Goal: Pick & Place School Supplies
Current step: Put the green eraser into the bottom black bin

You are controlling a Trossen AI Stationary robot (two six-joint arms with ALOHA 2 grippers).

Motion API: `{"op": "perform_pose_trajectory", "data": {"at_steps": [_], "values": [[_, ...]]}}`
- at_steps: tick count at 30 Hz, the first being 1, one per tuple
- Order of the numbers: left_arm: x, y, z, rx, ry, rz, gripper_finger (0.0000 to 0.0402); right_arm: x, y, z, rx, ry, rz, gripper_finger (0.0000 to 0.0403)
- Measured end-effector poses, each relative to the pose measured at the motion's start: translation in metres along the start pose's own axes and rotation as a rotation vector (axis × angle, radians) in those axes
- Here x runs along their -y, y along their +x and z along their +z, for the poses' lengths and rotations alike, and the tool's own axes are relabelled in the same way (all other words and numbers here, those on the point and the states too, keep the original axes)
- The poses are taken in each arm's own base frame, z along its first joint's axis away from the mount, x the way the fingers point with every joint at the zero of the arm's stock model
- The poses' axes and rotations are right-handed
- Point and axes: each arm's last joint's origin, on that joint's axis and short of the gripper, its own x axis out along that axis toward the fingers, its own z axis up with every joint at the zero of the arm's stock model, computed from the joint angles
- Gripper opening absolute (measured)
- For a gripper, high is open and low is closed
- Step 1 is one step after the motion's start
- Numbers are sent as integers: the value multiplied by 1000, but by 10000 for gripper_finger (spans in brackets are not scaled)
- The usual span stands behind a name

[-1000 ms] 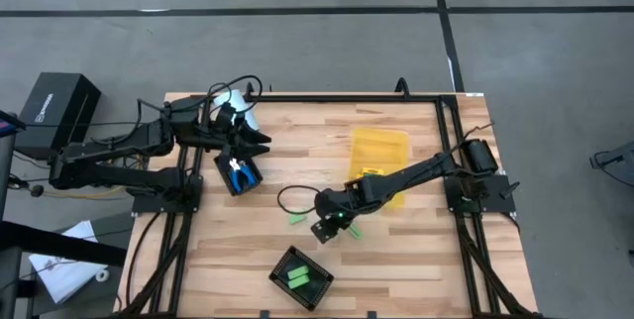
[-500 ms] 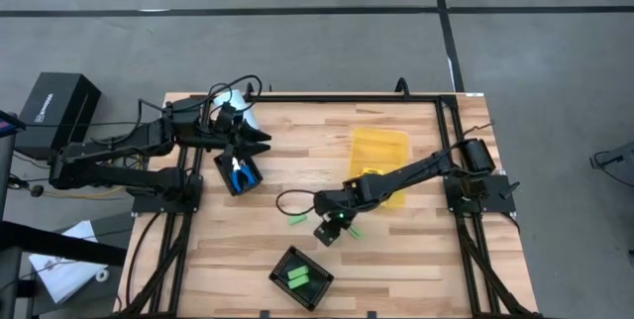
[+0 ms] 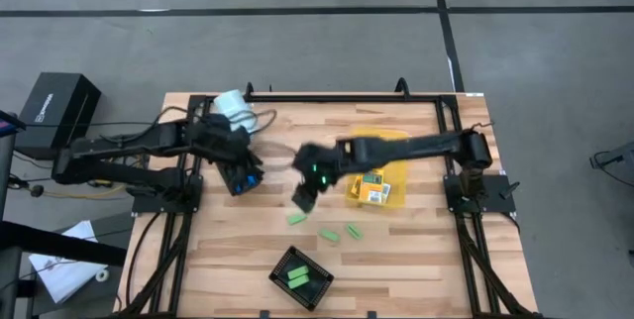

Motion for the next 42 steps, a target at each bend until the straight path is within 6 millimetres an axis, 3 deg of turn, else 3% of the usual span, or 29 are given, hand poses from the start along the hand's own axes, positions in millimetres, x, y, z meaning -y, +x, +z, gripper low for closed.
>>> {"op": "perform_pose_trajectory", "data": {"at_steps": [7, 11, 16, 21, 30, 35, 42], "values": [[12, 49, -7, -156, 56, -26, 168, -19, -82, 53, 190, -148, -30, 149], [15, 82, -11, -221, 10, -12, 168, -35, -137, 70, 332, -217, 4, 150], [17, 119, -21, -292, -113, 22, 168, -40, -188, 66, 482, -211, 54, 146], [23, 144, -30, -343, -195, 63, 168, -46, -244, 48, 597, -232, 49, 144], [44, 190, -24, -385, -186, 102, 168, -50, -287, 25, 636, -293, 64, 148], [40, 213, -30, -428, -195, 131, 168, -53, -292, 14, 593, -331, 65, 149], [34, 221, -39, -483, -201, 167, 168, -57, -295, 7, 575, -353, 86, 149]]}}
